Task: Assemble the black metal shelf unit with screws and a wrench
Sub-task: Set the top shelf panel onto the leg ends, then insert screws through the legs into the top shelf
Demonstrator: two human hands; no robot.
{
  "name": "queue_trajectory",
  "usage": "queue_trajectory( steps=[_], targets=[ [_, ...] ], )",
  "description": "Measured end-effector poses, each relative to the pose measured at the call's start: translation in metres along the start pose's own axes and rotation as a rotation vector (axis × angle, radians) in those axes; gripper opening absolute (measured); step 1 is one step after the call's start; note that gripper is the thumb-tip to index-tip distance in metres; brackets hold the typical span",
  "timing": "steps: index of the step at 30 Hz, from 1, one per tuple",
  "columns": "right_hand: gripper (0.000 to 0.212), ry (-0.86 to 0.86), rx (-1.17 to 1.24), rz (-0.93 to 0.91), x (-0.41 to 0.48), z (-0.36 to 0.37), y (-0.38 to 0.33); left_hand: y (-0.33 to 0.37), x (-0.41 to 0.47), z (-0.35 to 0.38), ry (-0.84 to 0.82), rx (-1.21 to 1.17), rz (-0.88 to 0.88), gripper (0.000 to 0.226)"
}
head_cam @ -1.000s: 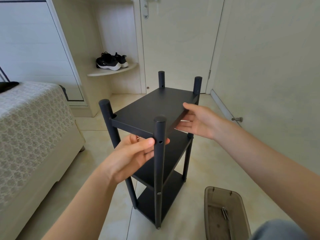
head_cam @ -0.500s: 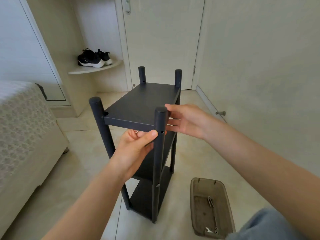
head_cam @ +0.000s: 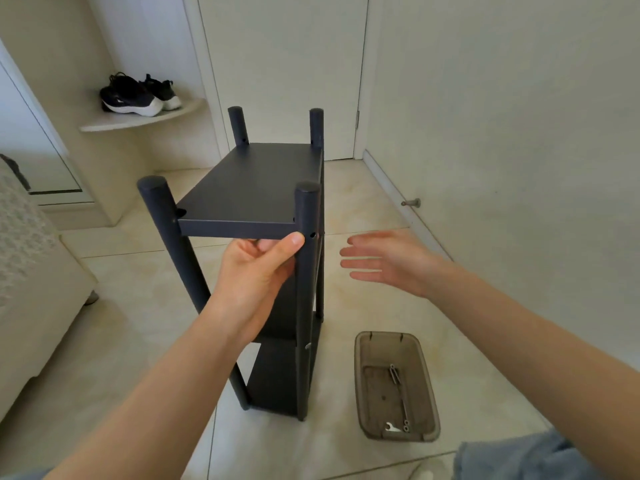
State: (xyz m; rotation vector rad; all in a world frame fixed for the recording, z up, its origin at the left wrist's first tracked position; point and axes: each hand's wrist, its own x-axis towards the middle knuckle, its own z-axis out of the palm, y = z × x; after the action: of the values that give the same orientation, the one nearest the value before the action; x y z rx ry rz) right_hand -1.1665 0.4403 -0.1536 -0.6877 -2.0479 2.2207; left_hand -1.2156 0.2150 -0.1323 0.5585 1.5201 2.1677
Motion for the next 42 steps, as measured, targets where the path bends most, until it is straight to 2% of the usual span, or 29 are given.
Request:
queue_trajectory(
  steps=[4, 9, 11, 15, 22, 24, 25, 28, 31, 37, 40, 42],
  targets=[
    [0.027, 0.086, -0.086, 0.165, 0.014, -0.017, 0.072, 0.001, -0.002, 0.001, -0.011, 0.006, 0.006, 0.026],
    [0.019, 0.092, -0.19, 0.378, 0.032, -0.022, 0.156, 0.003, -0.005, 0.001, -0.023, -0.005, 0.024, 0.021],
    [0.011, 0.062, -0.308, 0.451, 0.034, -0.02, 0.185, 0.002, -0.004, 0.001, -0.015, -0.007, 0.015, 0.021],
    [0.018, 0.075, -0.67, 0.464, 0.041, -0.021, 0.225, 0.0, -0.003, -0.002, -0.046, -0.018, 0.023, 0.018],
    [0.039, 0.003, -0.737, 0.6, 0.041, -0.001, 0.275, -0.001, -0.003, -0.002, -0.063, -0.034, 0.046, 0.016],
    [0.05, -0.01, -0.809, 0.601, 0.04, 0.007, 0.286, -0.002, -0.002, -0.001, -0.062, -0.027, 0.042, 0.012],
    [0.047, -0.009, -0.838, 0.59, 0.039, 0.011, 0.29, -0.002, -0.002, -0.001, -0.061, -0.027, 0.04, 0.011],
    [0.02, 0.014, -0.881, 0.558, 0.039, 0.022, 0.299, -0.003, -0.002, -0.001, -0.076, -0.046, 0.037, 0.006],
    [0.031, -0.037, -0.924, 0.549, 0.038, 0.035, 0.301, -0.004, -0.001, -0.001, -0.083, -0.057, 0.041, 0.004],
    [0.028, -0.26, -0.926, 0.549, 0.032, 0.062, 0.315, -0.005, -0.002, 0.001, -0.075, -0.054, 0.03, 0.004],
    [0.047, -0.333, -0.904, 0.547, 0.03, 0.067, 0.316, -0.004, -0.002, 0.002, -0.074, -0.05, 0.03, 0.011],
    [0.05, -0.325, -0.846, 0.547, 0.032, 0.063, 0.315, -0.004, -0.002, 0.003, -0.074, -0.043, 0.033, 0.011]
  ],
)
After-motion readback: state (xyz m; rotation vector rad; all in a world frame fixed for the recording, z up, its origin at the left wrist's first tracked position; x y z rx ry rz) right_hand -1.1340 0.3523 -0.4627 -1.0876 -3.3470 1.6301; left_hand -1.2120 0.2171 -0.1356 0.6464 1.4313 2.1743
